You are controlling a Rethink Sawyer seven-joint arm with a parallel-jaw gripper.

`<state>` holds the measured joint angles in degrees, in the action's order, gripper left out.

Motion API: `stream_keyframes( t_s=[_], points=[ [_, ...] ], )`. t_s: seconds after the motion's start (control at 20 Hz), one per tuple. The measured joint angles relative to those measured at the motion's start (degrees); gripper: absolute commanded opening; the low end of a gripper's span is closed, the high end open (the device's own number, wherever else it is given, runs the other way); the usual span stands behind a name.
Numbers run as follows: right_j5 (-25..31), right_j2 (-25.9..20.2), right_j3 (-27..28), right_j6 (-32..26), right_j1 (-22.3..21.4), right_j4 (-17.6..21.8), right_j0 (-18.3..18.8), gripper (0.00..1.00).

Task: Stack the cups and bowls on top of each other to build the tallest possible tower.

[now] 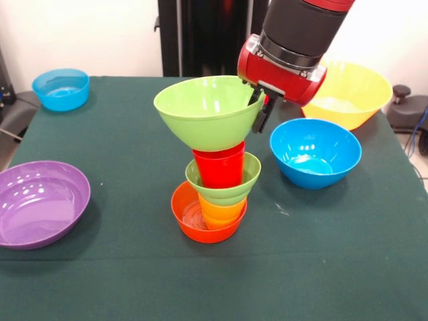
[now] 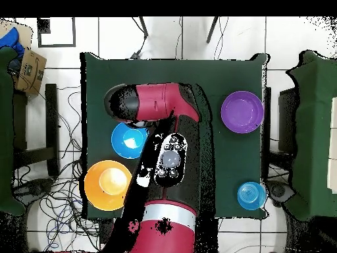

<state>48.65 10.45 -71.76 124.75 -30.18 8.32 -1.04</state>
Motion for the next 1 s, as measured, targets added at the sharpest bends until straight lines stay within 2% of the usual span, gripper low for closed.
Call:
stream_keyframes(
  t_s=[1.0],
  points=[
    [-0.83,-0.58,-0.41,0.0,-0.38,-0.01,0.54,0.0]
  ],
)
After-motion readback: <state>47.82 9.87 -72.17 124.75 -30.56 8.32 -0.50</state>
